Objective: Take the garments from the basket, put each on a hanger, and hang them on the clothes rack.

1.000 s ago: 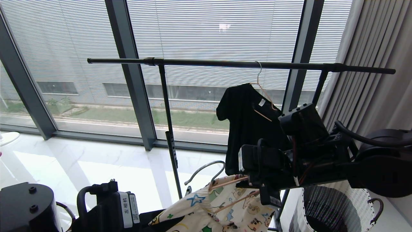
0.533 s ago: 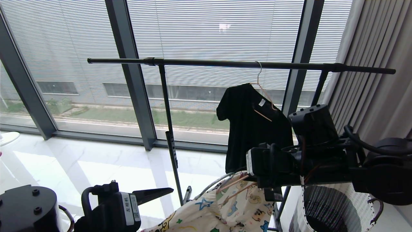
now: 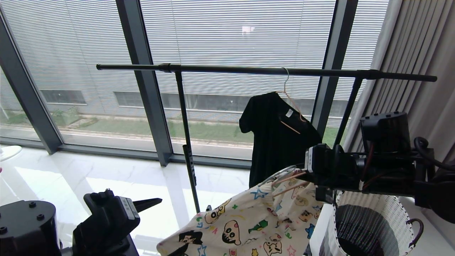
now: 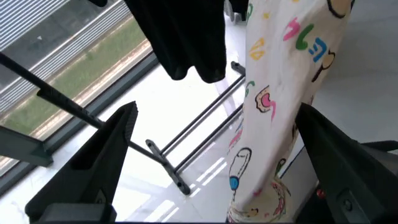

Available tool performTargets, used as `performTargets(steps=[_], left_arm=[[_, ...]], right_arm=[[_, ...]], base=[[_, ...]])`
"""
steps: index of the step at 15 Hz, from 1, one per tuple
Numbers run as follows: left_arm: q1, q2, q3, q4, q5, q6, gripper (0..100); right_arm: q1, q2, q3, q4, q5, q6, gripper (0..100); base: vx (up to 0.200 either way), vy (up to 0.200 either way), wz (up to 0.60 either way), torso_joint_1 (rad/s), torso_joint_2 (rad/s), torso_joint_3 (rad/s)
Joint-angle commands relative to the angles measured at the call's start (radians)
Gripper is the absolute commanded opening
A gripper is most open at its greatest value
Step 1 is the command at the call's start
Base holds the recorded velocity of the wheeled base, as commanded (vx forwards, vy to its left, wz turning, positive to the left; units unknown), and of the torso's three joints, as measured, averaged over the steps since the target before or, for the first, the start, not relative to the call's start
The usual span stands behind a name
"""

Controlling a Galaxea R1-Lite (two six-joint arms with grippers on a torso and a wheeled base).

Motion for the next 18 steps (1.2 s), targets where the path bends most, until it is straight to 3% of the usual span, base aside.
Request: performTargets(steps=[1,3,4,5,6,10,11,15,18], left_arm=[[0.013,-0.007,0.009,0.0,0.0,0.0,100],[0.031,0.004,0.013,0.0,0.0,-0.015,100],[0.047,0.015,0.01,0.0,0.0,-0.064,100],[0.07,0.024,0.004,0.0,0.0,-0.179,100],[0.079,0.024,0.001,0.0,0.0,-0.205,100],[0.111,0.024,-0.001,0.0,-0.002,-0.227,100],[0.109,0.025,-0.004,0.0,-0.002,-0.227,0],[0.126,0.042,0.003,0.0,0.0,-0.225,0],[0.235,0.065,0.003,0.0,0.0,-0.224,0]], right_arm=[[-0.018,-0.012,-0.003,-0.012,0.0,0.04,0],[-0.015,-0.031,-0.006,-0.031,0.0,0.084,0],[-0.015,-0.043,-0.005,-0.031,0.0,0.086,0],[-0.015,-0.065,0.0,-0.029,0.0,0.097,0],[-0.013,-0.072,0.0,-0.029,0.0,0.101,0],[-0.001,-0.108,0.0,-0.026,0.0,0.133,0],[0.003,-0.114,-0.002,-0.026,-0.001,0.138,0],[0.008,-0.12,0.0,-0.026,-0.009,0.14,0],[-0.004,-0.12,0.0,-0.026,-0.014,0.143,0]], base=[[0.0,0.0,0.0,0.0,0.0,0.0],[0.0,0.0,0.0,0.0,0.0,0.0],[0.0,0.0,0.0,0.0,0.0,0.0],[0.0,0.0,0.0,0.0,0.0,0.0],[0.0,0.0,0.0,0.0,0.0,0.0],[0.0,0.0,0.0,0.0,0.0,0.0],[0.0,0.0,0.0,0.0,0.0,0.0],[0.0,0.0,0.0,0.0,0.0,0.0],[0.0,0.0,0.0,0.0,0.0,0.0]])
